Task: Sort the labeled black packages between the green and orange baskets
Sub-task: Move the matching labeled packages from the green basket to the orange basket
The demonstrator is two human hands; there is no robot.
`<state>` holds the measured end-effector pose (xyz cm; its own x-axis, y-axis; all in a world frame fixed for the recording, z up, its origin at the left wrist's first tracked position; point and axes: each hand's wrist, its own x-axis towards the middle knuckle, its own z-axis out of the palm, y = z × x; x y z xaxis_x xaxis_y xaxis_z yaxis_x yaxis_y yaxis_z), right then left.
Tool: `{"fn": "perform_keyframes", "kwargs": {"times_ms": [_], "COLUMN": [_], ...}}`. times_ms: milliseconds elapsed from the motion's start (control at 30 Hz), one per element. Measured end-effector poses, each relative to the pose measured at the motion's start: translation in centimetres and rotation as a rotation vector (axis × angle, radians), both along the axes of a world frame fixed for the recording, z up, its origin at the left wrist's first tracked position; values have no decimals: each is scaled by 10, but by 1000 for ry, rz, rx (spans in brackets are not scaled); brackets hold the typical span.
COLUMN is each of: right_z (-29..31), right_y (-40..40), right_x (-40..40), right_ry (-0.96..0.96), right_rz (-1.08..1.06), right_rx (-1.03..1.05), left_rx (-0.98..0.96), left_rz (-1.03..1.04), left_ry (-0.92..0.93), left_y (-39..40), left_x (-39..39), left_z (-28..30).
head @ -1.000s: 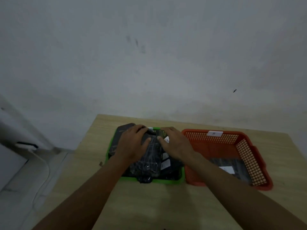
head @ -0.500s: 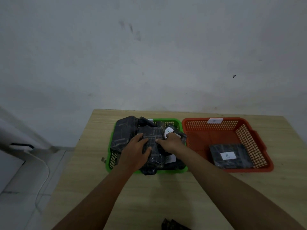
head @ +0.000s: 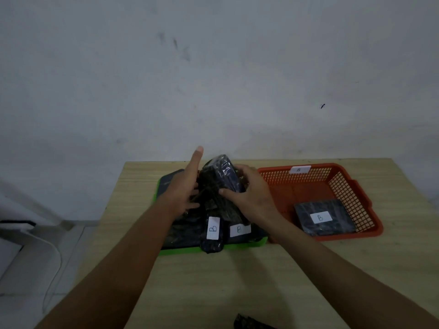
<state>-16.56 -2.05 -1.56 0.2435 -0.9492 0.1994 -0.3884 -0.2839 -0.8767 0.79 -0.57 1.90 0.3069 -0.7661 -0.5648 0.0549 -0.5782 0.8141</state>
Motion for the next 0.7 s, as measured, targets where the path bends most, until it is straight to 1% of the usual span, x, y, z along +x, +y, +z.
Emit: {"fn": "perform_keyframes", "kwargs": {"times_ms": [67, 167, 200, 267, 300, 367, 467, 533, 600, 700], "right_z": [6, 5, 4, 0, -2, -6, -15, -22, -33, -53], "right_y": [3, 2, 0, -5, -6, -9, -16, -26, -37, -51], "right_x": [-11, -33, -43, -63, -73, -99, -143, -173, -205, -252], "right_ry": [115, 347, 404, 460, 452, 372, 202, 116, 99, 140], "right_rz": [50, 139, 155, 195, 210, 188, 26, -68, -131, -217], "right_rx": [-221, -600, -672, -741, -746, -690, -553, -476, -396, -260], "left_rx": [61, 45, 26, -6, -22, -55, -88, -107, -124, -138], "left_rz": [-96, -128, -127, -127, -122, -91, -42, -40, -43, -22], "left_ry": [177, 332, 359, 383, 392, 427, 524, 558, 567, 599], "left_y": [-7, -15, -17, -20, -20, -23, -30, -38, -49, -67], "left_x": [0, -8, -13, -26, -32, -50, -80, -104, -133, -177], "left_z": [13, 19, 17, 10, 6, 0, -8, -14, -23, -42]}}
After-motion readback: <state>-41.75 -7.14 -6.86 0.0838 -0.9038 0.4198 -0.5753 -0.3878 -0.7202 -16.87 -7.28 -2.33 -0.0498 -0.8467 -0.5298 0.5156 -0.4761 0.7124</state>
